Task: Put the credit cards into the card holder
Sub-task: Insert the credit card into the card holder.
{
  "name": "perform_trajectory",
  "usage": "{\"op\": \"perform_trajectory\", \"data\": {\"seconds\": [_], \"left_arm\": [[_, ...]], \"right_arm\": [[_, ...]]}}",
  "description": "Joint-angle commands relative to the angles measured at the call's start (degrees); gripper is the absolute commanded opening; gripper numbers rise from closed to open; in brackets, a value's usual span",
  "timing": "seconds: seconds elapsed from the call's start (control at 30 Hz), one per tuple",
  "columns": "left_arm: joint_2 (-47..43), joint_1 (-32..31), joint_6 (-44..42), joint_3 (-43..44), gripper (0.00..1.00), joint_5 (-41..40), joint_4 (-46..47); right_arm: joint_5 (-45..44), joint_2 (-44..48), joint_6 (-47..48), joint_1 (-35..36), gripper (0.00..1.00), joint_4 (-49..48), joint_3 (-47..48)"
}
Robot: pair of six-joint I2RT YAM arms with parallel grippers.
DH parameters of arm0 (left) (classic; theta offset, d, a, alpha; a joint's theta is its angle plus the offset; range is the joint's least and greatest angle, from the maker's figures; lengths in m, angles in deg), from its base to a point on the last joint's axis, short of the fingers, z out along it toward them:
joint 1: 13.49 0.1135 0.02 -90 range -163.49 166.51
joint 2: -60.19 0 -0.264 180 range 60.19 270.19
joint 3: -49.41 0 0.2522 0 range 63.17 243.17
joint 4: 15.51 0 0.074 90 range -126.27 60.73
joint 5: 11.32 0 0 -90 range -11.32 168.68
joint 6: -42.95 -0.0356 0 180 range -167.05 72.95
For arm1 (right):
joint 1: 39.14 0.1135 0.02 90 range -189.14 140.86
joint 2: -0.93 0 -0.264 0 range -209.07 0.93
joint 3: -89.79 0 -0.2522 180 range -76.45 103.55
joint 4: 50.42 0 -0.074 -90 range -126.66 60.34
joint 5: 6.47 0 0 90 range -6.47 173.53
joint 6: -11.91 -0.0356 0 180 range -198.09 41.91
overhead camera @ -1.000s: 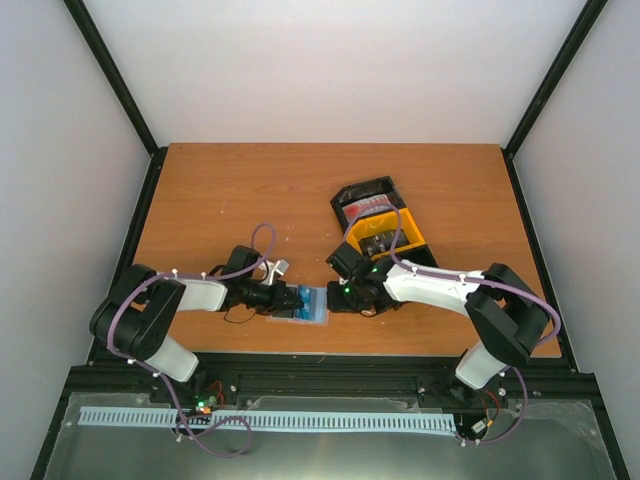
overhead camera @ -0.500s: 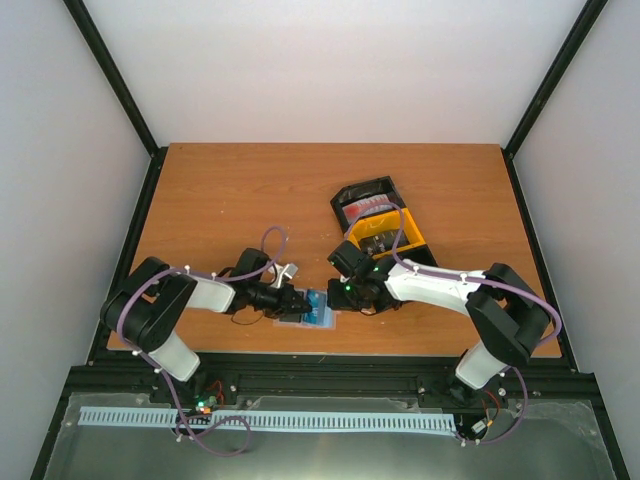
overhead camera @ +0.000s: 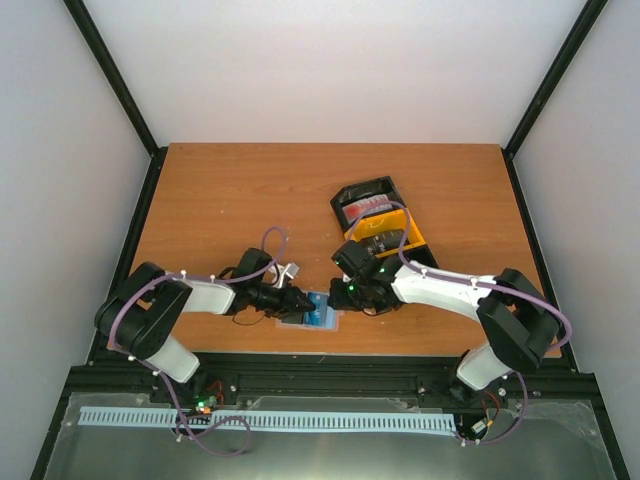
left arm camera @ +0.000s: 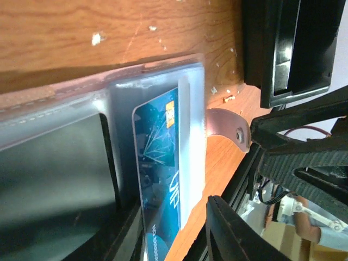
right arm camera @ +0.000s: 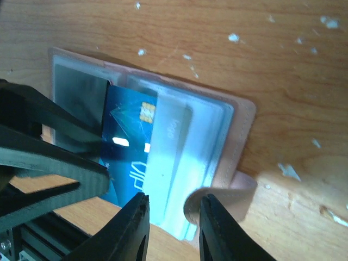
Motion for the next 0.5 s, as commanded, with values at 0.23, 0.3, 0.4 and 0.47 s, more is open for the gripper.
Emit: {"op": "perform_trajectory", "data": {"seconds": [0.23, 0.3, 0.4, 0.47], "left_arm": [[-6.76, -0.90, -0.32, 3.24, 0.52, -6.27, -14.70], [-6.11, -0.97, -0.70, 3.99, 0.52, -7.10, -16.21], [-5.01, -1.50, -1.59, 5.81, 0.51, -9.14, -19.10], [-4.89, -1.87, -1.67, 6.24, 0.49, -9.14, -19.22]], "right_arm": [[3.27, 5.95, 0.26, -0.27, 0.31, 1.52, -5.71], [4.01, 5.68, 0.60, -0.27, 0.31, 1.63, -6.06], [4.75, 5.13, 0.97, -0.27, 0.32, 2.10, -6.42], [5.92, 4.79, 1.27, -0.26, 0.33, 1.37, -6.84]]}}
